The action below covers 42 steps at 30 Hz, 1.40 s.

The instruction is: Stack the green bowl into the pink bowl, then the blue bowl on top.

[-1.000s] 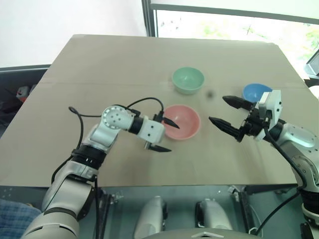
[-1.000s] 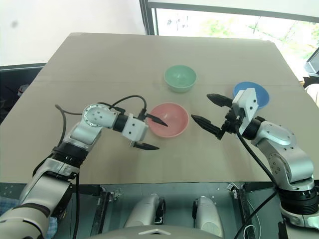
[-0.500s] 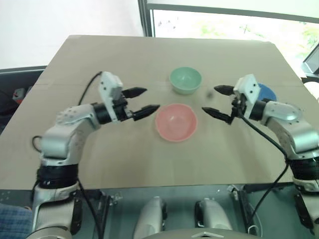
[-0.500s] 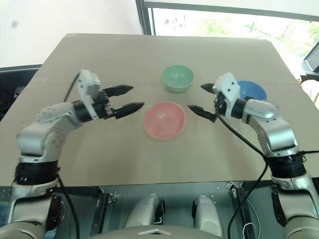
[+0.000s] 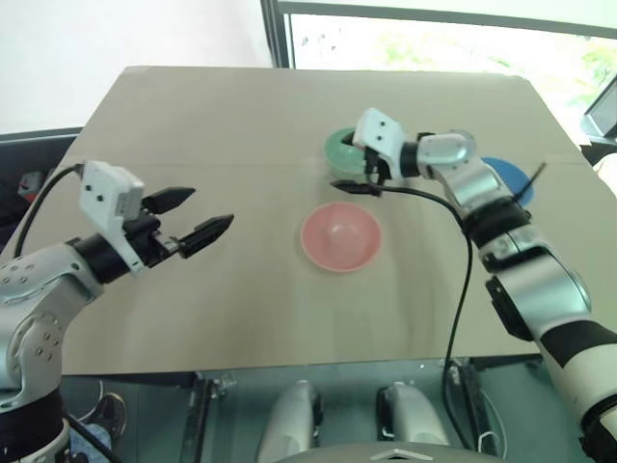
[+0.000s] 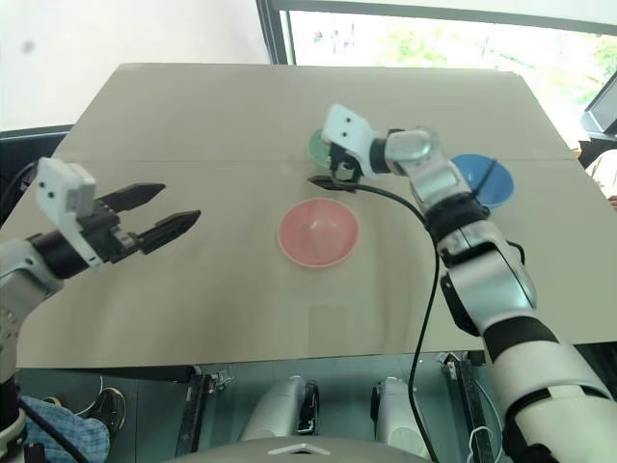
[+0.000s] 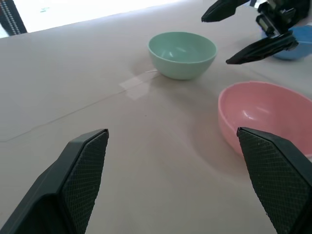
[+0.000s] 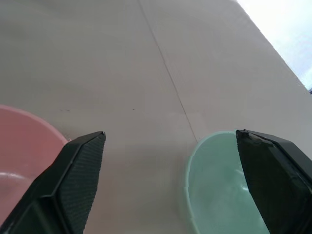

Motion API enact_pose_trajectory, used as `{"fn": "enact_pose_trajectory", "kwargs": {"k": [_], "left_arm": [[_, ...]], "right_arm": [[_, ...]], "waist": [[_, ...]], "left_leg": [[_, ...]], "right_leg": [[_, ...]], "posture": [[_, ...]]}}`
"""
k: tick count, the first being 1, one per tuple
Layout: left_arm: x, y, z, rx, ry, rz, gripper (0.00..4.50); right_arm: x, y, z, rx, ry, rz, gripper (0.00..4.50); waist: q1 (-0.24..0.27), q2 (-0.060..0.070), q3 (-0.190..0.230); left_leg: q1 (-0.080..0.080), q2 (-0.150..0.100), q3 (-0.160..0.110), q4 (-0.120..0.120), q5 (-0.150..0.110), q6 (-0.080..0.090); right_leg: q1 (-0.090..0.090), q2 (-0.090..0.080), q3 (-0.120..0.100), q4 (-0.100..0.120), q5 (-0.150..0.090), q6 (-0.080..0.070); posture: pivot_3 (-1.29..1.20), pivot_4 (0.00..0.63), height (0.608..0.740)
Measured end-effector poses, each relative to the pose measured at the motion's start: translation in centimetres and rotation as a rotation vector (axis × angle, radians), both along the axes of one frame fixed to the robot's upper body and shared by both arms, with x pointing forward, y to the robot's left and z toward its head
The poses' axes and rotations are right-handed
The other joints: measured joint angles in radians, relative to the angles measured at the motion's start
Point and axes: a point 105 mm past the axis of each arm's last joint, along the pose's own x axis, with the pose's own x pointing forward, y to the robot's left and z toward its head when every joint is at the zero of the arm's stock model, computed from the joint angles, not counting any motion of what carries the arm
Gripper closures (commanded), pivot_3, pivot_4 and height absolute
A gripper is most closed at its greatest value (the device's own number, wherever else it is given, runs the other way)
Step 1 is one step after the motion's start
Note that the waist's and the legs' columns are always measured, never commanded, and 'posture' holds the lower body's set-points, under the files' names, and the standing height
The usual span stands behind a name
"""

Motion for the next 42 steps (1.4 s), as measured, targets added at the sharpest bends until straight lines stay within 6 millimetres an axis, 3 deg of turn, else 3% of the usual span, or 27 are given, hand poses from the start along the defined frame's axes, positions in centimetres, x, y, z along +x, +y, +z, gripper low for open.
{"fn": "enact_pose_trajectory", "kwargs": {"k": [5, 14, 20, 29, 32, 39, 41, 42], "left_arm": [[-0.8, -0.1, -0.1, -0.005, 0.004, 0.019, 0.05], [-1.6, 0.1, 0.5, -0.027, -0.016, 0.054, 0.05], [-1.8, 0.5, 0.0, -0.02, 0.002, 0.074, 0.05], [-1.6, 0.7, 0.2, -0.003, -0.014, 0.088, 0.05], [-1.5, 0.7, 0.2, 0.003, -0.017, 0.088, 0.0], [-1.6, 0.8, 0.2, 0.006, -0.02, 0.09, 0.0], [-1.6, 0.8, 0.2, 0.006, -0.02, 0.09, 0.0], [-1.6, 0.8, 0.2, 0.007, -0.021, 0.089, 0.0]], "right_arm": [[0.9, 0.4, -2.0, -0.056, 0.032, -0.061, 0.0], [2.8, -0.4, -2.6, -0.125, 0.0, -0.234, 0.0], [2.6, 0.3, -4.0, -0.165, 0.017, -0.249, 0.0], [2.4, 2.1, -4.2, -0.169, -0.005, -0.253, 0.0], [2.5, 2.2, -4.3, -0.161, -0.013, -0.276, 0.85], [2.8, 2.2, -3.9, -0.14, -0.029, -0.3, 3.85], [2.8, 2.2, -3.8, -0.137, -0.031, -0.302, 4.4], [2.8, 2.2, -3.9, -0.14, -0.027, -0.306, 4.4]], "waist": [[-0.006, 0.0, 0.0], [-0.028, 0.001, 0.0], [-0.028, 0.001, 0.0], [-0.027, 0.001, 0.001], [-0.028, 0.002, 0.001], [-0.028, 0.002, 0.001], [-0.028, 0.002, 0.001], [-0.028, 0.002, 0.001]], "left_leg": [[0.0, 0.0, 0.0, -0.001, 0.002, -0.003], [0.002, 0.001, -0.001, -0.002, 0.003, -0.006], [0.001, 0.001, 0.0, -0.004, 0.003, -0.006], [0.001, 0.001, 0.0, -0.003, 0.003, -0.006], [0.001, 0.001, 0.0, -0.004, 0.003, -0.006], [0.001, 0.001, 0.0, -0.004, 0.003, -0.006], [0.001, 0.001, 0.0, -0.004, 0.003, -0.006], [0.001, 0.001, 0.0, -0.004, 0.003, -0.006]], "right_leg": [[0.0, 0.001, 0.0, 0.0, 0.0, 0.0], [0.0, 0.001, 0.0, 0.001, 0.0, -0.001], [-0.001, 0.001, 0.0, 0.001, 0.0, -0.001], [-0.001, 0.001, 0.0, 0.001, 0.0, -0.001], [-0.001, 0.001, 0.0, 0.001, 0.0, -0.001], [-0.001, 0.001, 0.0, 0.001, 0.0, -0.001], [-0.001, 0.001, 0.0, 0.001, 0.0, -0.001], [-0.001, 0.001, 0.0, 0.001, 0.0, -0.001]], "posture": [[0.0, 0.15, 0.74], [0.0, 0.15, 0.74], [0.0, 0.15, 0.74], [0.0, 0.15, 0.74], [0.0, 0.15, 0.74], [0.0, 0.15, 0.74], [0.0, 0.15, 0.74], [0.0, 0.15, 0.74]]}}
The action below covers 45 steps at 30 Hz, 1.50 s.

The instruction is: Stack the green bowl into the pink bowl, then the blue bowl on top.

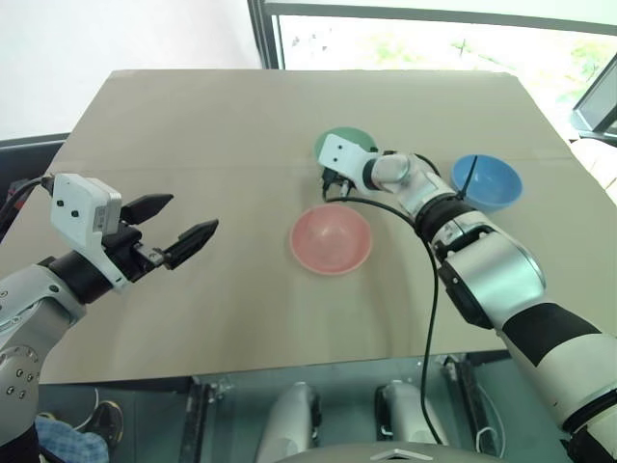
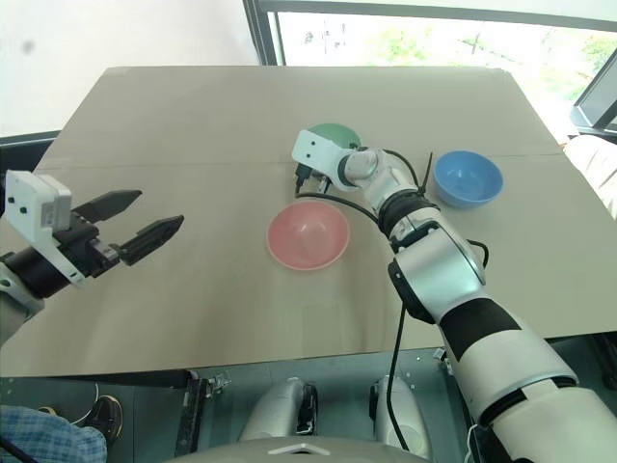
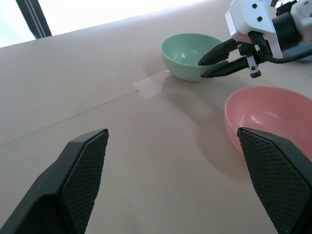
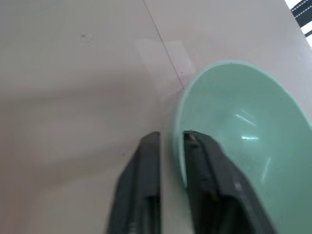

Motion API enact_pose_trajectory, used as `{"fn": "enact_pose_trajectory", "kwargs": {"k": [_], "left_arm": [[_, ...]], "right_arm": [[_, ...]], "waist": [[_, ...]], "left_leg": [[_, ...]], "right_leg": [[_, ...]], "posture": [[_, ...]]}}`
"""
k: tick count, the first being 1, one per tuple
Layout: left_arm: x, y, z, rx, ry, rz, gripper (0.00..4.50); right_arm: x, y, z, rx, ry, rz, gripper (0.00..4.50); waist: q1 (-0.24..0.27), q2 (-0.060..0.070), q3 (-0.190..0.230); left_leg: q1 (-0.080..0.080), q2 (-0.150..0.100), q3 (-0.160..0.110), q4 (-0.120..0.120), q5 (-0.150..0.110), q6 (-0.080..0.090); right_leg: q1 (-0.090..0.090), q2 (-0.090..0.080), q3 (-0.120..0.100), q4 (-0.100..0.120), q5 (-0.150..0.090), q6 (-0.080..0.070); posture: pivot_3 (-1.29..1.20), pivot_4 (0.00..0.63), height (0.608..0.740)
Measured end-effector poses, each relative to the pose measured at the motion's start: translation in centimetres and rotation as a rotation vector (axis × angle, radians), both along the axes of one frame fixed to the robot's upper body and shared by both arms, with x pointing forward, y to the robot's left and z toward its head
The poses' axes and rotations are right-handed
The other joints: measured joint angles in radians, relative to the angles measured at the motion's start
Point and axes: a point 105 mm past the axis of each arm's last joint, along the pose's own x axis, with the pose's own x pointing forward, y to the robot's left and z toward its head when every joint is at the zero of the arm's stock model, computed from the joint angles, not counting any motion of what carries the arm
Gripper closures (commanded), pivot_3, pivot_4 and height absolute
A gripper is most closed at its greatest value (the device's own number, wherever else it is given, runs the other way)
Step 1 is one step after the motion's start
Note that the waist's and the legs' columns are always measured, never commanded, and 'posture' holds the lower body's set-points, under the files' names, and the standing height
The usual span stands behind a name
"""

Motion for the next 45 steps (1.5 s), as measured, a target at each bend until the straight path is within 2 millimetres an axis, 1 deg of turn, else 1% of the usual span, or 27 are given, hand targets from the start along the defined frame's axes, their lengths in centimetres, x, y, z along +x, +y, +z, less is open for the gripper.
{"fn": "enact_pose_trajectory", "kwargs": {"k": [8, 13, 16, 19, 21, 22, 24, 26, 27, 28, 29, 30, 31, 32, 34, 38, 41, 45], "left_arm": [[0.1, 0.0, -0.1, 0.009, -0.004, 0.001, 0.0], [0.3, -0.4, -0.6, 0.009, 0.017, -0.016, 0.0], [0.6, -0.4, -0.6, 0.008, 0.018, -0.024, 0.0], [0.9, -0.8, -0.8, 0.023, 0.026, -0.057, 0.0], [1.1, -0.9, -1.0, 0.025, 0.031, -0.069, 0.0], [1.2, -1.0, -1.0, 0.027, 0.032, -0.076, 0.0], [1.8, -1.4, -1.1, 0.029, 0.029, -0.097, 0.0], [2.0, -1.5, -1.0, 0.032, 0.021, -0.106, 0.0], [2.2, -1.8, -1.0, 0.033, 0.02, -0.12, 0.0], [2.3, -2.1, -1.1, 0.031, 0.022, -0.136, 0.0], [2.4, -2.1, -1.1, 0.03, 0.024, -0.137, 0.0], [2.6, -2.3, -1.2, 0.029, 0.026, -0.149, 0.0], [2.9, -2.4, -1.2, 0.029, 0.026, -0.16, 0.0], [2.9, -2.2, -1.4, 0.029, 0.03, -0.156, 0.0], [3.4, -2.4, -1.3, 0.03, 0.029, -0.168, 0.0], [4.0, -3.1, -1.1, 0.036, 0.019, -0.209, 0.0], [4.3, -3.1, -1.5, 0.043, 0.03, -0.22, 0.0], [4.6, -3.5, -1.8, 0.05, 0.04, -0.244, 0.0]], "right_arm": [[0.1, -0.3, -0.3, -0.006, 0.006, -0.01, 4.4], [0.3, -0.6, 0.4, 0.044, 0.0, -0.026, 4.4], [0.4, -1.0, 1.6, 0.111, 0.019, -0.016, 4.4], [0.2, -1.2, 4.2, 0.195, 0.027, 0.047, 4.4], [0.1, -1.4, 5.3, 0.223, 0.016, 0.077, 4.4], [-0.1, -1.4, 5.9, 0.24, 0.014, 0.099, 4.4], [-0.7, -1.6, 7.8, 0.3, 0.002, 0.163, 4.4], [-1.2, -1.7, 8.6, 0.324, 0.001, 0.202, 4.4], [-1.7, -2.2, 8.6, 0.33, 0.011, 0.223, 4.4], [-2.9, -3.0, 8.1, 0.341, 0.045, 0.265, 4.4], [-3.1, -3.1, 8.0, 0.343, 0.054, 0.272, 4.4], [-3.9, -3.9, 7.3, 0.335, 0.086, 0.278, 4.4], [-5.8, -5.1, 6.3, 0.316, 0.127, 0.302, 4.4], [-6.6, -5.3, 5.7, 0.305, 0.157, 0.315, 4.4], [-8.5, -5.9, 5.2, 0.283, 0.197, 0.329, 4.4], [-13.3, -6.4, 4.6, 0.216, 0.238, 0.378, 4.4], [-15.1, -6.1, 4.0, 0.194, 0.267, 0.382, 4.4], [-16.4, -5.5, 4.2, 0.155, 0.243, 0.4, 4.4]], "waist": [[0.0, 0.0, 0.0], [0.0, 0.0, 0.0], [0.0, 0.0, 0.0], [0.0, 0.0, 0.0], [0.0, 0.0, 0.0], [0.001, 0.0, 0.0], [0.002, -0.001, 0.0], [0.002, -0.001, -0.001], [0.006, -0.002, -0.001], [0.012, -0.002, -0.001], [0.012, -0.002, -0.001], [0.017, -0.002, -0.001], [0.027, -0.002, -0.001], [0.028, -0.001, -0.001], [0.028, -0.001, -0.001], [0.031, -0.002, -0.001], [0.031, -0.002, -0.001], [0.034, -0.003, -0.002]], "left_leg": [[0.0, 0.0, 0.0, 0.0, 0.0, 0.0], [0.0, 0.0, 0.0, 0.0, 0.0, 0.0], [-0.001, 0.0, 0.0, 0.0, 0.0, 0.0], [-0.001, 0.0, 0.0, -0.001, 0.0, 0.0], [-0.001, 0.0, 0.0, -0.001, 0.0, 0.0], [-0.001, 0.0, 0.0, -0.001, 0.0, 0.0], [-0.001, 0.0, 0.0, -0.001, 0.0, 0.0], [-0.001, 0.0, 0.0, -0.001, 0.0, 0.0], [-0.001, 0.0, 0.0, -0.001, 0.0, 0.0], [-0.002, 0.0, -0.002, -0.001, 0.0, 0.0], [-0.002, 0.0, -0.002, -0.001, 0.0, 0.0], [-0.003, 0.0, -0.002, -0.001, 0.0, 0.001], [-0.004, 0.0, -0.002, 0.0, -0.001, 0.001], [-0.004, 0.0, 0.0, 0.0, -0.001, 0.001], [-0.005, 0.0, 0.001, 0.0, 0.0, 0.001], [-0.004, 0.0, 0.002, 0.002, 0.0, 0.001], [-0.003, 0.0, 0.003, 0.003, 0.0, 0.002], [-0.003, 0.0, 0.002, 0.003, 0.0, 0.002]], "right_leg": [[0.0, 0.0, 0.0, 0.0, 0.0, 0.0], [0.0, 0.0, 0.0, 0.0, 0.0, 0.0], [0.0, 0.0, 0.0, 0.0, 0.0, 0.0], [0.0, 0.0, 0.0, -0.001, 0.0, 0.0], [0.0, 0.0, 0.0, 0.0, 0.0, 0.0], [0.0, 0.0, 0.0, 0.0, 0.0, 0.0], [-0.001, 0.0, 0.0, 0.0, 0.0, 0.0], [0.0, 0.0, 0.0, 0.0, 0.0, 0.0], [0.0, 0.0, 0.0, -0.001, 0.0, 0.0], [0.0, -0.001, -0.001, -0.001, 0.0, 0.0], [0.0, -0.001, -0.001, 0.0, 0.0, 0.0], [-0.001, -0.001, -0.001, -0.001, 0.0, 0.0], [-0.001, -0.001, -0.001, -0.001, 0.0, 0.0], [-0.003, -0.001, 0.0, 0.0, 0.0, 0.0], [-0.004, -0.001, 0.0, 0.0, 0.0, 0.0], [-0.003, 0.0, 0.001, 0.0, 0.0, 0.0], [-0.004, 0.0, 0.003, 0.0, 0.0, 0.0], [-0.003, 0.0, 0.003, 0.0, 0.0, 0.0]], "posture": [[0.0, 0.15, 0.74], [0.0, 0.15, 0.74], [0.0, 0.15, 0.74], [0.0, 0.15, 0.74], [0.0, 0.15, 0.74], [0.0, 0.15, 0.74], [0.0, 0.15, 0.74], [0.0, 0.15, 0.74], [0.0, 0.15, 0.74], [0.0, 0.15, 0.74], [0.0, 0.15, 0.74], [0.0, 0.15, 0.74], [0.0, 0.15, 0.74], [0.0, 0.15, 0.74], [0.0, 0.15, 0.74], [0.0, 0.15, 0.74], [0.0, 0.15, 0.74], [0.0, 0.15, 0.74]]}}
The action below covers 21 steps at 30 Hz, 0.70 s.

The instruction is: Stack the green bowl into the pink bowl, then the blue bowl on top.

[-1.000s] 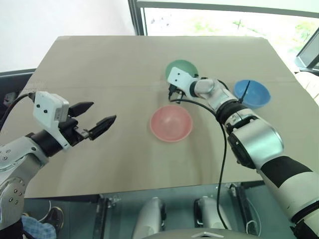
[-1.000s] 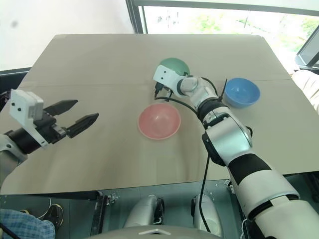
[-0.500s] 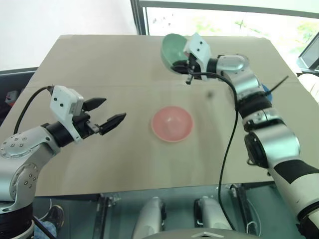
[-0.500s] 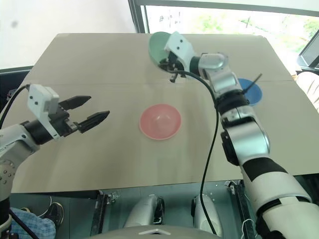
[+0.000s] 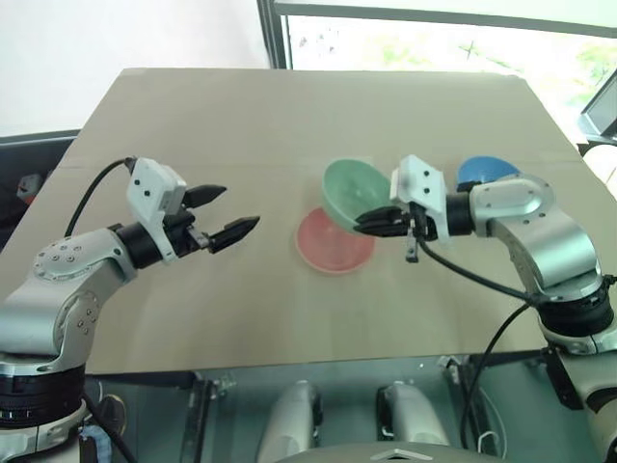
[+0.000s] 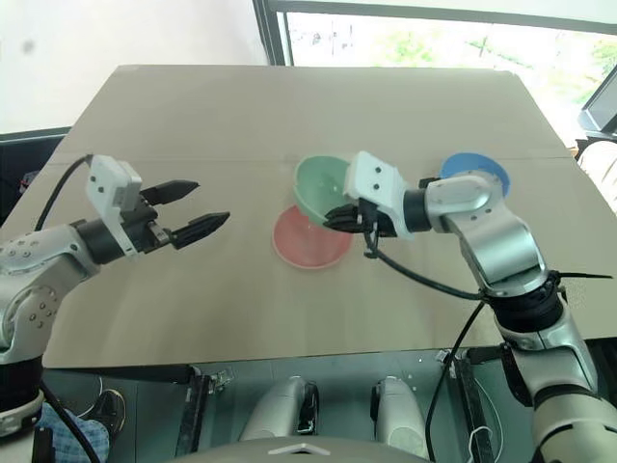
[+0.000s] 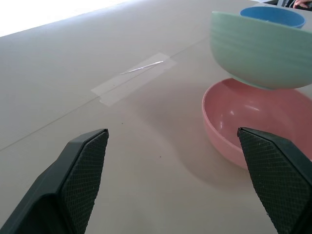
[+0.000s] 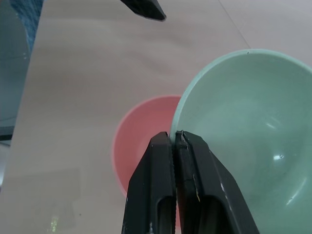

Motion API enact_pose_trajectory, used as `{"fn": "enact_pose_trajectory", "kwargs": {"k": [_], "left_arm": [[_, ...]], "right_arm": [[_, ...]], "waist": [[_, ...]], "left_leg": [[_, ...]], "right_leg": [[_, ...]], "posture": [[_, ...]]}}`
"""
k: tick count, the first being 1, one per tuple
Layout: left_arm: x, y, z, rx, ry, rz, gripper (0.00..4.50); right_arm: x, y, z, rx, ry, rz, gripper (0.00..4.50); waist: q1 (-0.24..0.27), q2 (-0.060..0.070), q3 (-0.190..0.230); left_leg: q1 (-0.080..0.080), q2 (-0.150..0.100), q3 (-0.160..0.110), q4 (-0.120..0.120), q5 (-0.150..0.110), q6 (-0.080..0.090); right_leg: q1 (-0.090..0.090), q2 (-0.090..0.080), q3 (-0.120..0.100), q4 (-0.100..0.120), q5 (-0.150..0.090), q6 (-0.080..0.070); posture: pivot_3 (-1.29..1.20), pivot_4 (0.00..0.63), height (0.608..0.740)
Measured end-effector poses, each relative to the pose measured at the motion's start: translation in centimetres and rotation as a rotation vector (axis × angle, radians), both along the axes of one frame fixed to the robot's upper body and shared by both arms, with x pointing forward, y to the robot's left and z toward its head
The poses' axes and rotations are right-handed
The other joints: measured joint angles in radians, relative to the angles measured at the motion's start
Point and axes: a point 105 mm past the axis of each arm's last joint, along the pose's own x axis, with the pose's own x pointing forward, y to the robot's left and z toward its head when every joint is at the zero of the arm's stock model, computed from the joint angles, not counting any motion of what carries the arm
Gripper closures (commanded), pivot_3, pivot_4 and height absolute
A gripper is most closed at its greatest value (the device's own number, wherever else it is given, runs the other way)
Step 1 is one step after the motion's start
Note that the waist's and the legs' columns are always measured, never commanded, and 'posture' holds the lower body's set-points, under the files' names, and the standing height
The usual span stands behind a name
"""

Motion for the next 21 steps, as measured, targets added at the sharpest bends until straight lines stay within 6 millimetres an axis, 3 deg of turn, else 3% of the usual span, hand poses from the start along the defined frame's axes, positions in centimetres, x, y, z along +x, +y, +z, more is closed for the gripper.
{"fn": "enact_pose_trajectory", "kwargs": {"k": [8, 11, 14, 15, 16, 17, 21], "left_arm": [[0.5, -0.5, 0.0, 0.001, 0.007, -0.039, 0.0], [0.6, -0.5, 0.1, 0.007, 0.003, -0.047, 0.0], [0.7, -0.6, 0.2, 0.012, -0.002, -0.053, 0.0], [0.7, -0.6, 0.1, 0.014, 0.0, -0.053, 0.0], [0.7, -0.6, 0.0, 0.015, 0.006, -0.056, 0.0], [0.7, -0.6, -0.1, 0.015, 0.011, -0.059, 0.0], [0.8, -0.9, -0.1, 0.015, 0.014, -0.074, 0.0]], "right_arm": [[-2.0, 1.0, -1.3, -0.069, -0.026, 0.06, 4.4], [-2.5, 1.3, -1.4, -0.055, -0.025, 0.065, 3.63], [-2.8, 1.4, -1.5, -0.043, -0.012, 0.068, 2.25], [-2.8, 1.5, -1.4, -0.038, -0.013, 0.063, 2.13], [-2.6, 1.5, -1.4, -0.032, -0.018, 0.049, 1.48], [-2.6, 1.5, -1.4, -0.026, -0.022, 0.041, 1.17], [-2.1, 1.4, -1.2, -0.001, -0.015, -0.006, 1.17]], "waist": [[0.002, -0.001, 0.0], [0.002, -0.001, 0.0], [0.002, -0.001, 0.0], [0.002, -0.001, 0.0], [0.002, -0.001, 0.0], [0.002, -0.001, 0.0], [0.004, -0.001, 0.0]], "left_leg": [[-0.001, 0.0, 0.0, 0.0, -0.001, 0.001], [-0.001, 0.0, 0.0, 0.0, 0.0, 0.001], [-0.001, 0.0, 0.0, 0.001, 0.0, 0.001], [-0.001, 0.0, 0.0, 0.001, 0.0, 0.001], [-0.001, 0.0, 0.0, 0.001, 0.0, 0.001], [-0.001, 0.0, 0.0, 0.001, 0.0, 0.001], [-0.001, 0.0, 0.0, 0.001, 0.0, 0.001]], "right_leg": [[0.0, 0.0, 0.0, 0.0, 0.0, 0.0], [0.0, 0.0, 0.0, 0.0, 0.0, 0.0], [0.0, 0.0, 0.0, 0.0, 0.0, 0.0], [0.0, 0.0, 0.0, 0.0, 0.0, 0.0], [0.0, 0.0, 0.0, 0.0, 0.0, 0.0], [0.0, 0.0, 0.0, 0.0, 0.0, 0.0], [0.0, 0.0, 0.0, 0.0, 0.0, 0.0]], "posture": [[0.0, 0.15, 0.74], [0.0, 0.15, 0.74], [0.0, 0.15, 0.74], [0.0, 0.15, 0.74], [0.0, 0.15, 0.74], [0.0, 0.15, 0.74], [0.0, 0.15, 0.74]]}}
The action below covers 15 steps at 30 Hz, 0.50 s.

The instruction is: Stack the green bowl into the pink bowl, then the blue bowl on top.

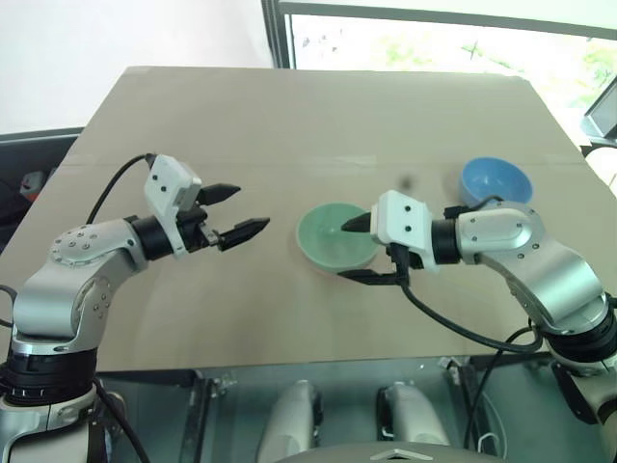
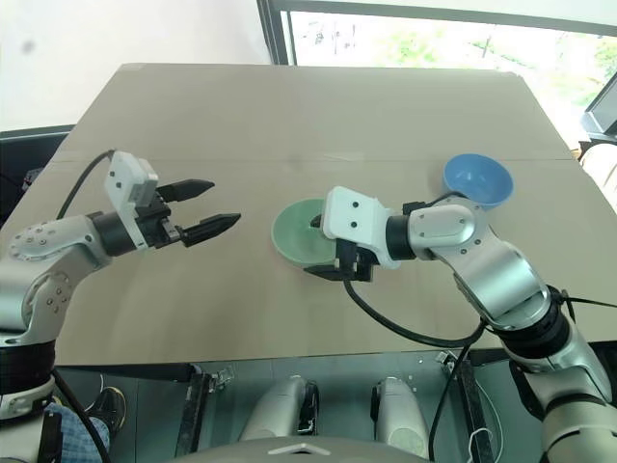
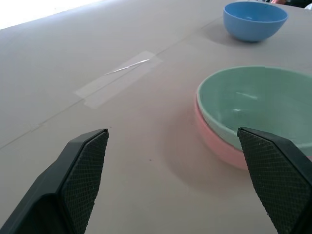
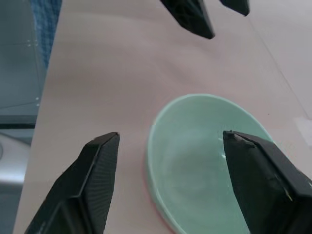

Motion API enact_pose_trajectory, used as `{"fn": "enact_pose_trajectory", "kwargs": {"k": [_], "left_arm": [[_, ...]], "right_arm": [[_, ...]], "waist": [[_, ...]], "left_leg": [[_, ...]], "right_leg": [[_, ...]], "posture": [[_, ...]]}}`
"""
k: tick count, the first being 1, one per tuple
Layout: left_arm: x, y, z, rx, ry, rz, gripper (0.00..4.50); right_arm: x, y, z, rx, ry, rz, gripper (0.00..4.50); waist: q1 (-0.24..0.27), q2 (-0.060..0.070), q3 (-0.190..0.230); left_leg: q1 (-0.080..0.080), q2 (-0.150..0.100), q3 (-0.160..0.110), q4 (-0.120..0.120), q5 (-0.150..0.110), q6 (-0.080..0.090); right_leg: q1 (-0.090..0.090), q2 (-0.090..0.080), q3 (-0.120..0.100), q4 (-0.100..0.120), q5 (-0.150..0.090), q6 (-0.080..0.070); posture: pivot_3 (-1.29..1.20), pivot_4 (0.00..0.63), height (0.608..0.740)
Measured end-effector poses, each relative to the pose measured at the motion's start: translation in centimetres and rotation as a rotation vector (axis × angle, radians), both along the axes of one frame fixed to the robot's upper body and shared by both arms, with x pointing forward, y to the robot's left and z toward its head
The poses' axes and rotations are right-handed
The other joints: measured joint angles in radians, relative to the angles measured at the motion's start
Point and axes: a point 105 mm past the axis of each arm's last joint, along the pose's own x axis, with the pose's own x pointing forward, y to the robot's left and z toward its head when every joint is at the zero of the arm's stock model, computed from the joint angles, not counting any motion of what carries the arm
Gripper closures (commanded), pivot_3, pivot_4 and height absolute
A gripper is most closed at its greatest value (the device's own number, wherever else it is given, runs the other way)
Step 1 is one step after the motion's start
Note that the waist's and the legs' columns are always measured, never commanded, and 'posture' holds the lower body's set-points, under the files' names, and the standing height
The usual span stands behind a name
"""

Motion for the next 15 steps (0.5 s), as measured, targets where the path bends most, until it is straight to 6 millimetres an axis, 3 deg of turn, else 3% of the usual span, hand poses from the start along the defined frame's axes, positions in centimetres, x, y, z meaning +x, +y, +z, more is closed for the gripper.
{"fn": "enact_pose_trajectory", "kwargs": {"k": [2, 3, 6, 10, 14, 15], "left_arm": [[0.1, -0.4, 0.4, -0.009, -0.014, -0.018, 0.0], [0.1, -0.7, 0.5, -0.019, -0.02, -0.03, 0.0], [0.1, -1.0, 0.6, -0.031, -0.021, -0.046, 0.0], [0.2, -2.3, 0.7, -0.056, -0.024, -0.098, 0.0], [0.1, -3.1, 0.8, -0.086, -0.02, -0.139, 0.0], [0.1, -3.1, 0.8, -0.087, -0.02, -0.141, 0.0]], "right_arm": [[0.8, -1.1, 0.6, 0.015, -0.004, -0.06, 1.17], [2.2, -2.9, 1.3, 0.017, -0.023, -0.151, 1.17], [3.9, -5.2, 1.8, 0.009, -0.044, -0.26, 1.17], [8.2, -11.9, 1.4, -0.053, -0.09, -0.539, 1.17], [11.3, -18.0, 0.0, -0.097, -0.098, -0.747, 1.17], [11.5, -18.7, -0.3, -0.105, -0.097, -0.77, 1.17]], "waist": [[0.004, 0.0, 0.0], [0.006, 0.0, 0.0], [0.007, -0.001, 0.0], [0.013, -0.001, 0.0], [0.012, -0.001, 0.0], [0.011, -0.001, 0.0]], "left_leg": [[0.0, 0.0, 0.0, 0.0, 0.0, 0.0], [0.0, -0.001, 0.0, 0.0, 0.0, 0.001], [0.0, -0.001, 0.0, 0.0, 0.0, 0.001], [0.0, -0.003, 0.001, 0.0, 0.0, 0.001], [0.0, -0.003, 0.002, 0.0, 0.0, 0.001], [0.0, -0.003, 0.002, 0.0, 0.0, 0.001]], "right_leg": [[0.0, 0.0, 0.0, 0.0, 0.0, 0.0], [0.001, 0.0, 0.0, 0.0, 0.0, 0.0], [0.001, 0.0, 0.0, 0.0, 0.0, 0.0], [0.001, 0.0, 0.001, 0.0, 0.0, 0.0], [0.001, 0.0, 0.001, -0.001, 0.0, 0.0], [0.0, 0.0, 0.002, -0.001, 0.0, 0.0]], "posture": [[0.0, 0.15, 0.74], [0.0, 0.15, 0.74], [0.0, 0.15, 0.74], [0.0, 0.15, 0.74], [0.0, 0.15, 0.74], [0.0, 0.15, 0.74]]}}
